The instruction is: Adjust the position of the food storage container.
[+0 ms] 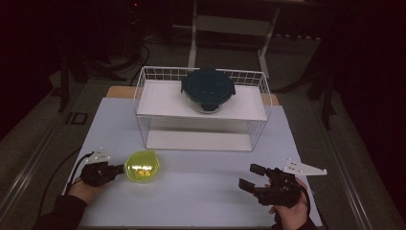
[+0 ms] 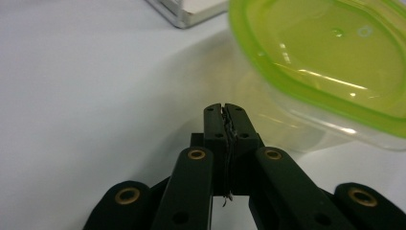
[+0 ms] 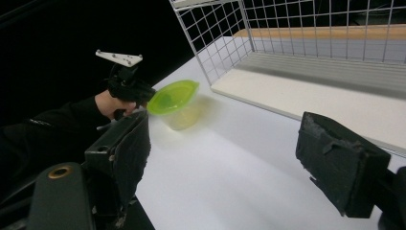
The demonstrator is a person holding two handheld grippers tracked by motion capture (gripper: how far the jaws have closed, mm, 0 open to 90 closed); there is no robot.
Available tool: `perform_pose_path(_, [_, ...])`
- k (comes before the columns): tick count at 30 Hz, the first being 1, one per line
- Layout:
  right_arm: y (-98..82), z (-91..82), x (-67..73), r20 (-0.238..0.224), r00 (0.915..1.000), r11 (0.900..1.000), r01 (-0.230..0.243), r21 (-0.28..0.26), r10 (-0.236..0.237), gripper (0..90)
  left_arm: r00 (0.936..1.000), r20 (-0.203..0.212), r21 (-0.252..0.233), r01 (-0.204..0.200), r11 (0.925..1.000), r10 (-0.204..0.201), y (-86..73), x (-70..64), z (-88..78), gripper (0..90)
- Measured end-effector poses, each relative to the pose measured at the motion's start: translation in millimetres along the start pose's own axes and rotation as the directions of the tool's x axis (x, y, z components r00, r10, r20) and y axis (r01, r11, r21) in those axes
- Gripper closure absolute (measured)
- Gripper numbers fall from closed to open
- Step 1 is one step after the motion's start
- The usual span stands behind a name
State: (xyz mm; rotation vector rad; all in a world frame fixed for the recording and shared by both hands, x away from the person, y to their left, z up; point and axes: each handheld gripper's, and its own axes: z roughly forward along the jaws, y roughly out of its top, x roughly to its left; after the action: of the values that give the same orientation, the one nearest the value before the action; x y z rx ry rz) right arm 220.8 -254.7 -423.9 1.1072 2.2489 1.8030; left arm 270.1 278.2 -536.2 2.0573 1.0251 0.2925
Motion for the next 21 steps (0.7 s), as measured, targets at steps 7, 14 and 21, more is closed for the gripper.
perform_pose_path(7, [-0.2, -0.5, -0.3, -0.001, 1.0, 1.0, -0.002, -0.002, 0.002, 18.8, 0.9985, 0.05, 0.014, -0.021, 0.9997, 0.02, 2.8, -15.4, 6.1, 87.9])
perform_pose_path(14, [-0.8, -0.7, -0.7, -0.001, 1.0, 1.0, -0.004, -0.004, 0.004, 18.8, 0.9936, 0.086, 0.044, -0.078, 0.996, 0.074, 6.5, -35.6, 14.4, 87.9])
perform_pose_path(21, [-0.9, -0.8, -0.6, -0.001, 1.0, 1.0, -0.003, -0.004, 0.003, 18.8, 0.9973, 0.038, 0.033, -0.063, 0.9974, 0.062, 12.0, -28.2, 17.1, 87.9])
